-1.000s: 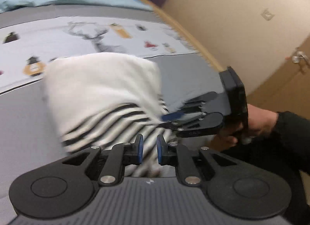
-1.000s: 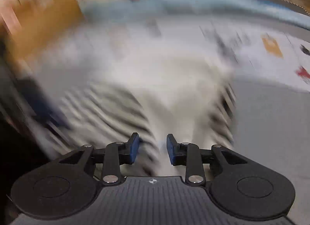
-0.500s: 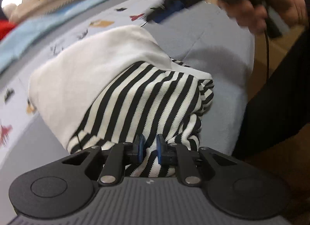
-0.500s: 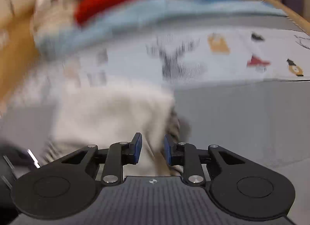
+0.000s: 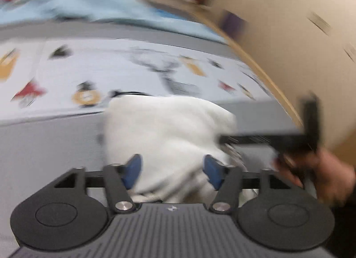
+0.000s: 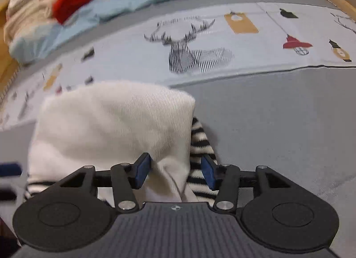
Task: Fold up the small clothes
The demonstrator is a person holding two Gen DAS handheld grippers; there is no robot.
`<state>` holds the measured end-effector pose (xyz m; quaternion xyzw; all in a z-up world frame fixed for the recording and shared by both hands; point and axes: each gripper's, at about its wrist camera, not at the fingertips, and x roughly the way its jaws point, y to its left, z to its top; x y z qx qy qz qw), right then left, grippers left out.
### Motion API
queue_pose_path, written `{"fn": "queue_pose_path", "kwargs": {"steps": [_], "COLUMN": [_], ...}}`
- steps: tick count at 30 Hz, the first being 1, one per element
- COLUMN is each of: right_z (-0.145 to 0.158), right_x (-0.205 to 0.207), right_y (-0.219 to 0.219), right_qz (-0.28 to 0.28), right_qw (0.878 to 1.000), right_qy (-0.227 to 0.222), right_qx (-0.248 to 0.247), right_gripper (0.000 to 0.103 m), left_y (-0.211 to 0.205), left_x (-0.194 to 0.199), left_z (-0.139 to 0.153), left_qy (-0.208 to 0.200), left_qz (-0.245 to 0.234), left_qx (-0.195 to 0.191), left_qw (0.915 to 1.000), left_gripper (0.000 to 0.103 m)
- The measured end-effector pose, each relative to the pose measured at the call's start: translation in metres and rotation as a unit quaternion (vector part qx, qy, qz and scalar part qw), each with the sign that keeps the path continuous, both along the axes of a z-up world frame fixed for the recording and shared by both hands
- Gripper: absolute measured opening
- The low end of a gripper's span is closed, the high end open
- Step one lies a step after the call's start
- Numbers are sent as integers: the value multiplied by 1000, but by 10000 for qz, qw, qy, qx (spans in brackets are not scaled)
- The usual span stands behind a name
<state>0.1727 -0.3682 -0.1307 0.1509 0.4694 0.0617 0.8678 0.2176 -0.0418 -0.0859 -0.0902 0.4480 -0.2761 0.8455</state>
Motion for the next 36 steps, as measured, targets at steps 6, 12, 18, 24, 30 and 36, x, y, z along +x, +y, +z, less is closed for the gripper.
{"fn": "queue_pose_path", "kwargs": {"steps": [6, 12, 18, 24, 30, 36], "right_z": [-6, -17, -35, -16, 19, 24], "right_x": [3, 3, 8, 15, 20, 19], "right_y": [-15, -18, -15, 5, 30, 36], "right_qz": [-226, -241, -249, 20, -63, 79], "right_qw": [9993, 9993, 9974, 9991, 9918, 9932], "right_qy": [4, 245, 600, 46, -1031, -925], "right_qx": [292, 147, 301, 415, 754, 702], "right_gripper": [66, 79, 78, 19, 23, 49], "left_y": [3, 3, -7, 19, 62, 91], "left_x": [45, 68, 76, 78, 73, 47], "left_z": [-48, -87, -80, -45, 0, 22], "left_qy": [1249, 1896, 1488, 727, -461, -633], "left_qz": [672, 760, 398, 514, 1176, 1253], "left_qx": [-292, -832, -693, -682, -141, -50], "left_qw": [9895, 9754, 9856, 9937, 9919, 9901], "left_gripper": [91, 97, 65, 47, 69, 69]}}
